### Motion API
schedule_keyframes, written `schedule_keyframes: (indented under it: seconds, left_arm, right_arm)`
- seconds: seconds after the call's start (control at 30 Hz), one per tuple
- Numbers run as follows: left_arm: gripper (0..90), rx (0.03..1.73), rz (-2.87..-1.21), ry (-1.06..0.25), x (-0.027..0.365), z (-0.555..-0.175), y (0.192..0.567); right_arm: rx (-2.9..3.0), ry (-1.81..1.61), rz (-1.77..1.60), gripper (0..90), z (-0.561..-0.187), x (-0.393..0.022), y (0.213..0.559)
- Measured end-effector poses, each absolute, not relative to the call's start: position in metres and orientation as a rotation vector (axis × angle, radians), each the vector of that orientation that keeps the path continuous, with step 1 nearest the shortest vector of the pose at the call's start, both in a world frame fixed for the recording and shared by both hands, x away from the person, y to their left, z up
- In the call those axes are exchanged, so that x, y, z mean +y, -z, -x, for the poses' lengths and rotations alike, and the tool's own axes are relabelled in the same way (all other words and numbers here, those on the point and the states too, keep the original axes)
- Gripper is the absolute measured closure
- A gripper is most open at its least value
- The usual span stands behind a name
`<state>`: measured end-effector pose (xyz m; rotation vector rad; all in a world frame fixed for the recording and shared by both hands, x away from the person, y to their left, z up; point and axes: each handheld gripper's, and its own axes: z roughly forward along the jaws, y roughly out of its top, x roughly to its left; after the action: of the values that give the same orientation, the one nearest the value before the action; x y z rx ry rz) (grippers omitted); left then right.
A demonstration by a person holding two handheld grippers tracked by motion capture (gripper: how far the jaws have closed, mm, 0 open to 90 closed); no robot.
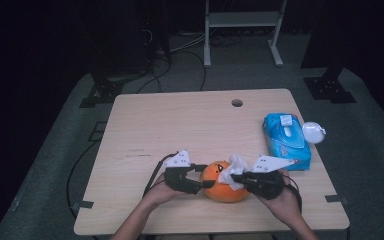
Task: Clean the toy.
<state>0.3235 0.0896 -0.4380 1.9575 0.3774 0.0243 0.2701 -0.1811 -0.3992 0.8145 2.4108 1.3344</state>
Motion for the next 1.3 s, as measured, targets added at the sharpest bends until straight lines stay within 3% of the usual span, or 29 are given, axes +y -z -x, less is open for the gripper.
schedule_keyframes:
  seconds: [0.07,0.2,0.23,0.47,0.73,0.9,1.03,1.3]
  left_arm:
    - [36.1,0.377,-1.969,-0.039,0.089,-0.323,0.438]
    - [20.1,0.425,-1.954,-0.012,0.092,-0.325,0.440]
    - [19.9,0.426,-1.948,0.003,0.092,-0.326,0.442]
    - [35.6,0.395,-1.938,-0.021,0.087,-0.322,0.440]
    - [36.9,0.376,-1.939,-0.023,0.088,-0.321,0.442]
    - [24.6,0.440,-1.920,0.003,0.087,-0.325,0.443]
    - [34.4,0.410,-1.919,-0.023,0.085,-0.322,0.441]
    - [37.2,0.337,-1.943,-0.053,0.078,-0.315,0.436]
  right_arm:
    - [2.421,-1.288,-0.768,84.0,-0.267,-0.171,0.399]
    - [2.425,-1.313,-0.833,83.9,-0.275,-0.179,0.405]
    - [2.427,-1.325,-0.859,83.8,-0.277,-0.182,0.406]
    - [2.416,-1.332,-0.804,84.8,-0.270,-0.179,0.399]
    - [2.390,-1.331,-0.816,84.6,-0.272,-0.177,0.400]
    - [2.369,-1.302,-0.911,84.6,-0.280,-0.192,0.404]
    - [2.376,-1.338,-0.876,84.7,-0.275,-0.186,0.400]
    - [2.392,-1.406,-0.844,84.5,-0.272,-0.176,0.397]
